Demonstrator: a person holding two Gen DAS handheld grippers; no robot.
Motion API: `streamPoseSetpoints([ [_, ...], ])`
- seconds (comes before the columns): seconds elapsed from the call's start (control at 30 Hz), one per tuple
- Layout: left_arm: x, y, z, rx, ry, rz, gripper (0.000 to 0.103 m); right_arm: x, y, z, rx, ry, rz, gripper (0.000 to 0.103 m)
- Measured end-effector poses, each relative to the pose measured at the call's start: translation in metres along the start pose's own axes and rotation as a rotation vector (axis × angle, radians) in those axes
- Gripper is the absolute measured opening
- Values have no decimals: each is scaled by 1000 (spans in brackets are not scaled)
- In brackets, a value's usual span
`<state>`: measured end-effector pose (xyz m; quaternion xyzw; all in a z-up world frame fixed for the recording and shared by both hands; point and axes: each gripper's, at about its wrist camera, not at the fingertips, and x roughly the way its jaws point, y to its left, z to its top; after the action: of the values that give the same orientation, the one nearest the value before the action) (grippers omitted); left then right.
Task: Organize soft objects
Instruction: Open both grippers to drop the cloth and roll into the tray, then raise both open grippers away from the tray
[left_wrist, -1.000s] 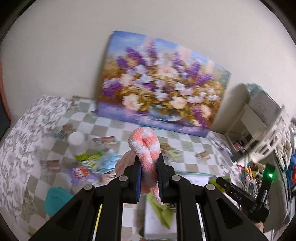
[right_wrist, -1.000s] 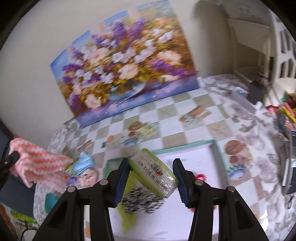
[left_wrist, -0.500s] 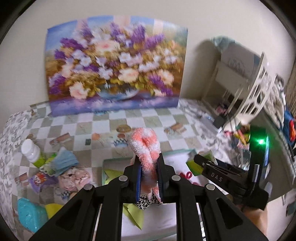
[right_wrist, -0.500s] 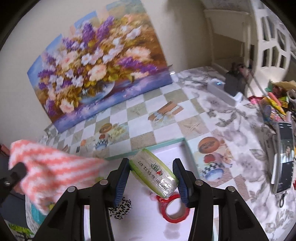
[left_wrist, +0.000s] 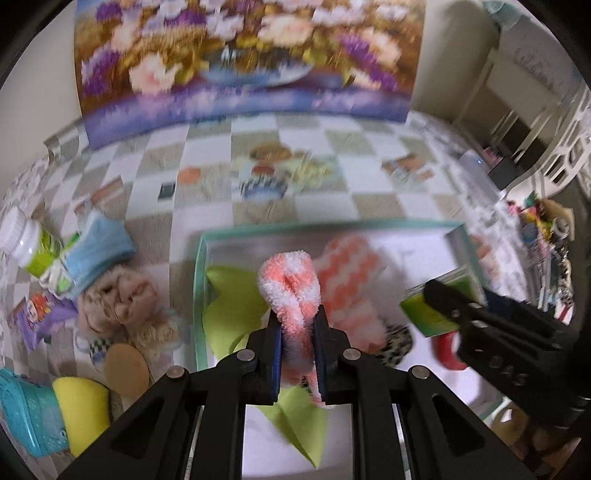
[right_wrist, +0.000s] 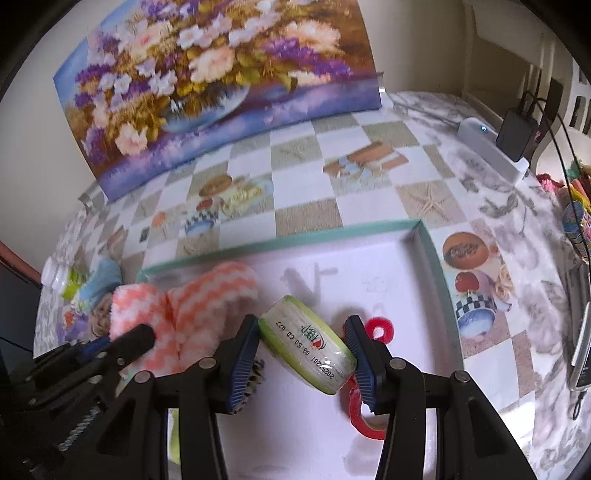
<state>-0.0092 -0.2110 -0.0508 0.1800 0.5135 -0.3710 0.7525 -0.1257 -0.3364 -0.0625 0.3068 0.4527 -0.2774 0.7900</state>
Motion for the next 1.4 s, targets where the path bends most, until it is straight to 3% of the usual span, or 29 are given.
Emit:
streamPoseSetpoints([
  [0.23, 12, 12, -2, -45, 44, 4, 20, 7, 4, -3, -21, 26, -21, 52],
  [0.37, 0, 12, 1, -50, 29, 16, 40, -2, 6, -1, -28, 10, -40, 56],
  [0.43, -8, 14, 4, -72, 15, 4, 47, -9, 7, 1, -30, -8, -48, 68],
  [0.5, -19, 19, 7, -100, -3, -13, 52, -16, 7, 2, -29, -24, -56, 69],
  [0.57, -28, 22, 9, -117, -24, -17, 66, -24, 8, 4, -25, -42, -65, 70],
  [0.77, -45, 39, 12, -171, -66, -5, 75, -29, 11, 3, -37, -37, -79, 75],
  [0.9, -41, 51, 10, -196, -57, 42, 77, -29, 13, 0, -49, -29, -87, 78],
  [0.97, -37, 57, 8, -211, -41, 72, 91, -28, 14, -1, -51, -29, -109, 84],
  [1.07, -33, 68, 6, -244, -31, 105, 93, -29, 15, -1, -50, -40, -131, 102],
  [1.4, -36, 85, 4, -289, -64, 142, 97, -29, 17, -2, -55, -44, -116, 103],
])
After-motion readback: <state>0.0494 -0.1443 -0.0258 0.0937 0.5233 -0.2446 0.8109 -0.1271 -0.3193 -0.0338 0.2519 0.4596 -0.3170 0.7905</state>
